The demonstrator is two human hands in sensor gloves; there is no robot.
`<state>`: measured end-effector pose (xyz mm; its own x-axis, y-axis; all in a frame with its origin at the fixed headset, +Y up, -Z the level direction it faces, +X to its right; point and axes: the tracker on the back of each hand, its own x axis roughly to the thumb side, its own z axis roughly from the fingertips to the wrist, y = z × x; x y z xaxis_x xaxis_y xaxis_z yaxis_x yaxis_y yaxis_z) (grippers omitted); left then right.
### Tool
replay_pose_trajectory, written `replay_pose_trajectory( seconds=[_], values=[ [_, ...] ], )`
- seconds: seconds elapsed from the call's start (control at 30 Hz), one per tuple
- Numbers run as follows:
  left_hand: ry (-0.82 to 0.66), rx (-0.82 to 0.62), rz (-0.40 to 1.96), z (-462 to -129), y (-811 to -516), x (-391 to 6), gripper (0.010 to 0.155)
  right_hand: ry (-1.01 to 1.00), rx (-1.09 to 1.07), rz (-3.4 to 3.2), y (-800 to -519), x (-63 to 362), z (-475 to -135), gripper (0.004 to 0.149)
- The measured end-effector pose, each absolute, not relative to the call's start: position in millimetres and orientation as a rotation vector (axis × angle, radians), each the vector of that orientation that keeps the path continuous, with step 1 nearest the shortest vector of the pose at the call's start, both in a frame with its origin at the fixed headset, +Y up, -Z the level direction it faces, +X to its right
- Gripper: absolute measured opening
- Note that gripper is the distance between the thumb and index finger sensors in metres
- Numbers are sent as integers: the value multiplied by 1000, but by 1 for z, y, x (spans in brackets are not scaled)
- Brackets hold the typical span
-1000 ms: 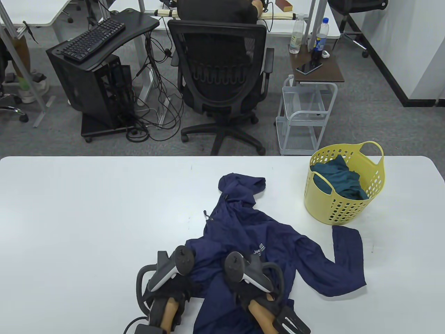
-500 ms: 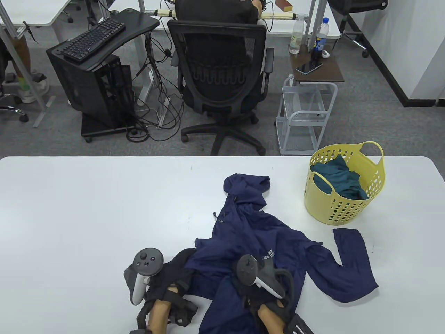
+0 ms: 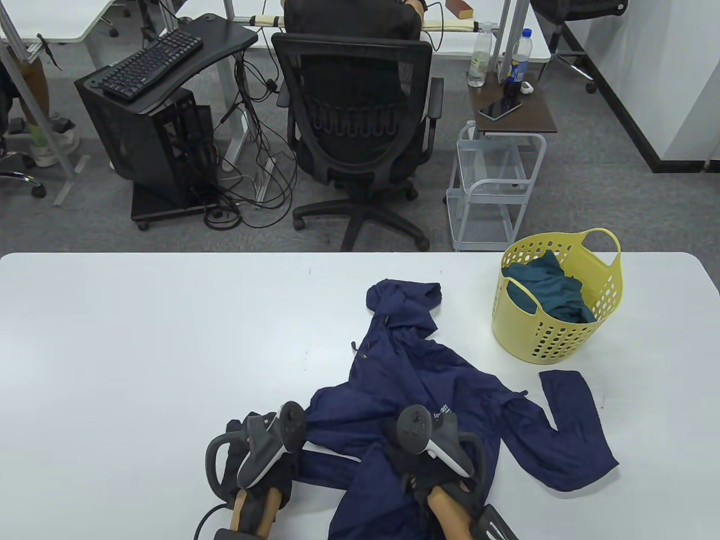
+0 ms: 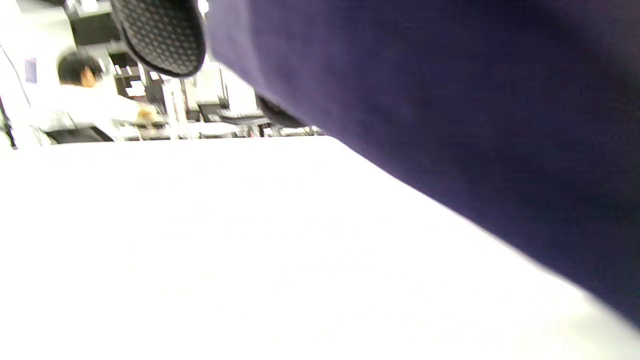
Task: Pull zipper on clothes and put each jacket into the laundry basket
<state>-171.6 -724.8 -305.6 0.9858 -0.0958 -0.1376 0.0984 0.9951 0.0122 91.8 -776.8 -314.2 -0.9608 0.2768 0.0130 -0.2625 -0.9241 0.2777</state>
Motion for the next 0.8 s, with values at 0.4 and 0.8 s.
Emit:
replay_pose_trajectory(
  seconds=[0.4, 0.8],
  values=[
    [334, 162, -283, -289, -677, -228, 58, 391, 26, 2856, -777, 97, -316, 47],
    [478, 131, -366, -280, -638, -289, 53, 386, 4, 2860, -780, 102, -317, 46]
  ],
)
